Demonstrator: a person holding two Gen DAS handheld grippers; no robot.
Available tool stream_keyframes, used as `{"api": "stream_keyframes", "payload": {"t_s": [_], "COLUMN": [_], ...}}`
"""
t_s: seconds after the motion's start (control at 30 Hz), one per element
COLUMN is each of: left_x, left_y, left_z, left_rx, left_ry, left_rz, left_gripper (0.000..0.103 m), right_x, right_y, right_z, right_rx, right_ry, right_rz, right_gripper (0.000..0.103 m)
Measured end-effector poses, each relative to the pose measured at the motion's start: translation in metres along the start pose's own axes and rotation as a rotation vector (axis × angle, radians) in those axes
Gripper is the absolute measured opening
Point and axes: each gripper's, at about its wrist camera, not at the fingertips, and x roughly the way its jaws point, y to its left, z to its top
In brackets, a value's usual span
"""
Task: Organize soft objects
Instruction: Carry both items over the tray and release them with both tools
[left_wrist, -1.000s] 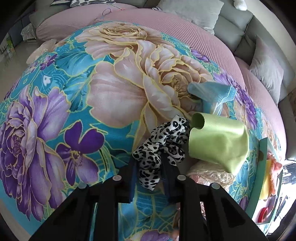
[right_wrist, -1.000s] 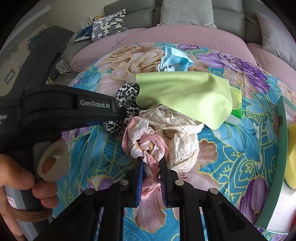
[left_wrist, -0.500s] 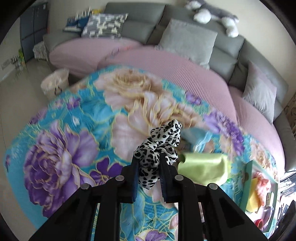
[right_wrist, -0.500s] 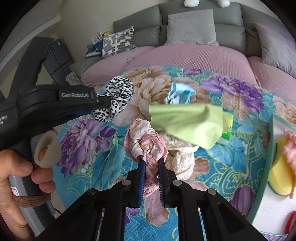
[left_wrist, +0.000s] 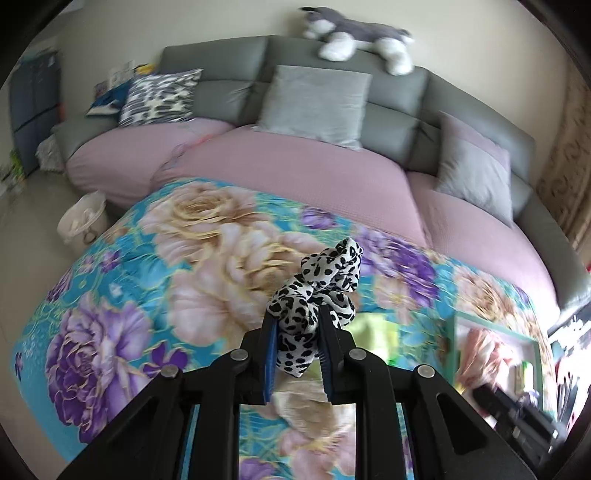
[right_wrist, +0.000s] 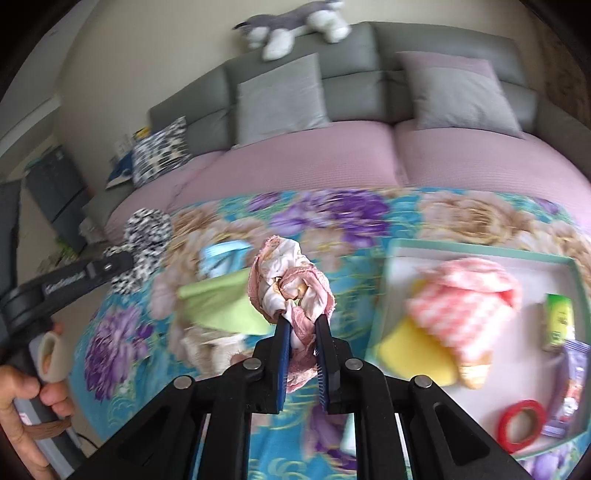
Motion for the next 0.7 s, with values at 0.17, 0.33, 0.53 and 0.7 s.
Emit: {"api": "stream_keyframes", "payload": {"t_s": [0.17,0.33,0.53,0.7], "left_x": [0.0,0.002,0.003,0.002], "left_y": [-0.052,-0.102,-0.155,-0.202], "left_z": [-0.006,-0.019,-0.041,-0.07], "left_rx": [0.106,0.201,0.312,0.423], "left_ry": [0.011,0.04,0.088,0.147], "left_rz": [-0.078,-0.135,-0.211,-0.289], "left_gripper": [0.021,0.021,0.021,0.021], "right_x": [-0.021,-0.038,-0.059,-0.068], "right_y": [-0.066,-0.118,-0.16,-0.183], "right_z": [-0.001,-0.006,-0.012,-0.018], "right_rx": [0.147,0.243,0.314,0.35], "right_ry": [-0.019,-0.021,-0.038,-0.035], "right_rz": [-0.118,-0.234,-0.294,-0.35], "right_gripper": [0.013,0.014,0.013,0.014]}}
